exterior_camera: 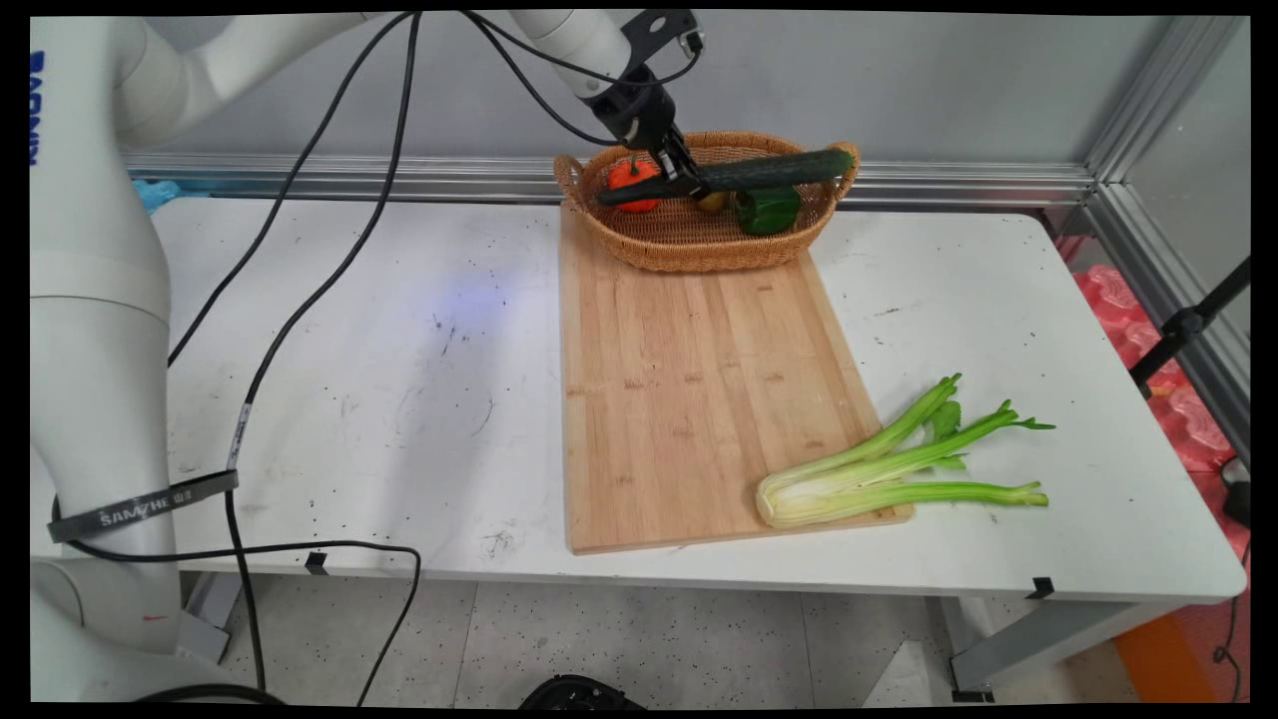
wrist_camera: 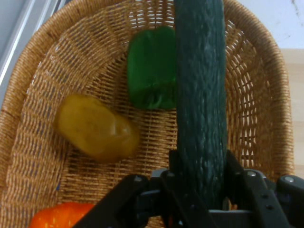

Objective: Place the picked object in the vegetable basket

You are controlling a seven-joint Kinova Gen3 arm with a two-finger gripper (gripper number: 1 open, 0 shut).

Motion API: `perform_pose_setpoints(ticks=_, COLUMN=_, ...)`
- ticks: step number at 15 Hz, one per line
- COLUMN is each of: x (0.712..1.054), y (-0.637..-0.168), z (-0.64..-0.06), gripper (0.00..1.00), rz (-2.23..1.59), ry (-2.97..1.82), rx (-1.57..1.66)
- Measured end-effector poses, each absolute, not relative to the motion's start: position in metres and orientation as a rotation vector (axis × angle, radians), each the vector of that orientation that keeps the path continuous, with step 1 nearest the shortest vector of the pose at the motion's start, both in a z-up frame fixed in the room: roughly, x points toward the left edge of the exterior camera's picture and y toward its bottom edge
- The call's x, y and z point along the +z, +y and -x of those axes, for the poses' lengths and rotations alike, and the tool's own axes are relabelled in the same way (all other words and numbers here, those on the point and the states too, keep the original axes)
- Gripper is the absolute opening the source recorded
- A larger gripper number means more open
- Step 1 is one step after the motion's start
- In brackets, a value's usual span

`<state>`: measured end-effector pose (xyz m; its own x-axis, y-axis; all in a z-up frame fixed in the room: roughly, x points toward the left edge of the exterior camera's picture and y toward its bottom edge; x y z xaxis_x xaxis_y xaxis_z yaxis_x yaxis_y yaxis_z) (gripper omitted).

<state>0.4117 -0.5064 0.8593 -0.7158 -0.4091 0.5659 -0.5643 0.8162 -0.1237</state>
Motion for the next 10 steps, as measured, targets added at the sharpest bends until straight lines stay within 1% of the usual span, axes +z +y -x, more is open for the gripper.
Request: perform_pose_setpoints(ticks=10, x=0.844, y=-0.519, z=-0.424, gripper=0.0, rz=-0.66, ry=-2.466, rx=0.37)
